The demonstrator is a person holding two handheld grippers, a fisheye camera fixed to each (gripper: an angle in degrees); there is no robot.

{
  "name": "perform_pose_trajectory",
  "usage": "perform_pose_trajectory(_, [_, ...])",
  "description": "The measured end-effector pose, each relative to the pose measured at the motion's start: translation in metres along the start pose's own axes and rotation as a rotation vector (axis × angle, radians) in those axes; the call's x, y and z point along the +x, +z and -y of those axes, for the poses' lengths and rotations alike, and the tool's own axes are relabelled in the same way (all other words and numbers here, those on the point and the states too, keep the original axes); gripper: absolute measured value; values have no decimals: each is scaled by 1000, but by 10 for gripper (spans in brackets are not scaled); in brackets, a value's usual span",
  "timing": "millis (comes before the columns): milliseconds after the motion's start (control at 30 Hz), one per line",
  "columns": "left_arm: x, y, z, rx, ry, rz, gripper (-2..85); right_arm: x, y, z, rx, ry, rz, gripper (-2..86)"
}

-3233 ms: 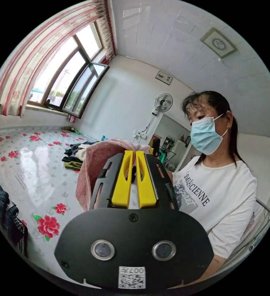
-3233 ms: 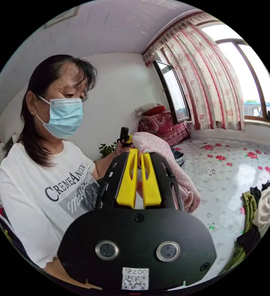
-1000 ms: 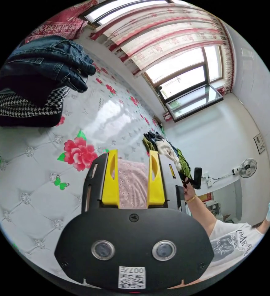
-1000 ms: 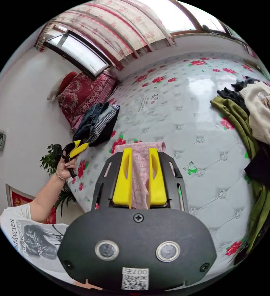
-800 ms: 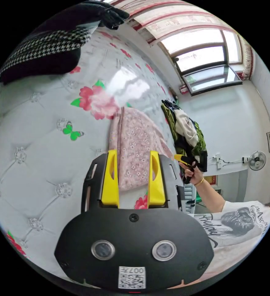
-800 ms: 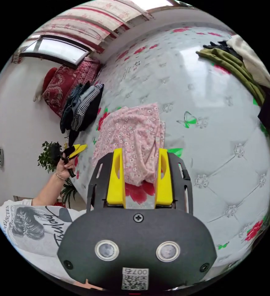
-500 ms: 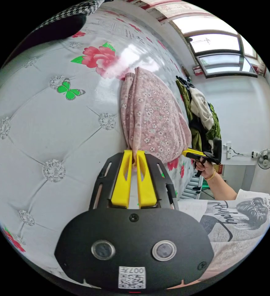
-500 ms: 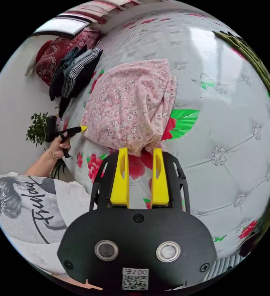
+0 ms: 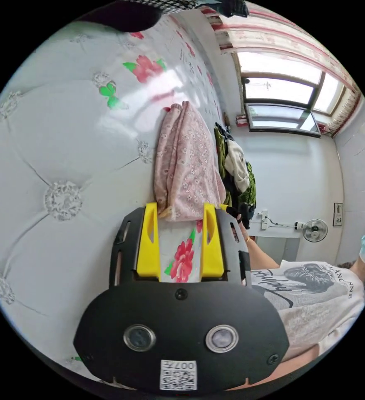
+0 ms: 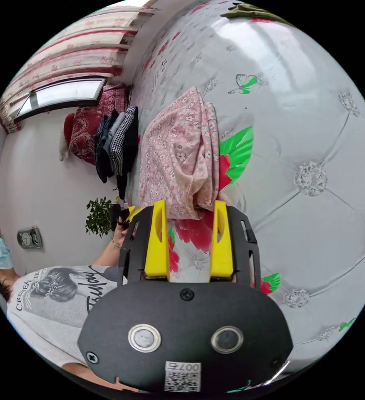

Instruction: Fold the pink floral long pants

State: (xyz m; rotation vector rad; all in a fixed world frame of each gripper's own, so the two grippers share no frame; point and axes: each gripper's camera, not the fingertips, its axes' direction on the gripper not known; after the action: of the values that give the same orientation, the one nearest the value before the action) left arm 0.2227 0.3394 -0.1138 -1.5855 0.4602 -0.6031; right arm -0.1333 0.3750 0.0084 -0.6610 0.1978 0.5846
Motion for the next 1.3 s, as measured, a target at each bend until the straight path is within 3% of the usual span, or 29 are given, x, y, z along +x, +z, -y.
perform_pose_trajectory(133, [-8,8,11,-30,-90,-65,14,12,-2,8,-1,119,58,59])
perform_pose_trajectory(267, [82,-48,49,110,165,-163,-1,-39,-43,24,92,-7,218,58])
perform_pose_trajectory(500, [235,-204,158,294,508,-208,-5,-255,-105,102,247,-444,435,60])
perform_pose_trajectory(733, [335,-430,109,673,756,59,-5,-457,-46,87,387,-847,499,48])
perform_pose_trajectory(900, [265,-465,74,741,682,261,1,-482,67,87,358,-941,358,40])
perform_pose_trajectory(967, [171,-453,80,668,416,291,20,-463,131,105,227,-845,239,49])
perform_pose_trajectory(1033, [104,-438,77,606,224,256,37,-414,210,132,-7,-595,53,59])
perform_pose_trajectory(1200, [73,-399,10,648,243,292,52,-362,209,97,55,-533,69,70])
perform_pose_trajectory(1300, [83,-352,-25,584,259,430,53,-336,196,46,43,-603,-126,73])
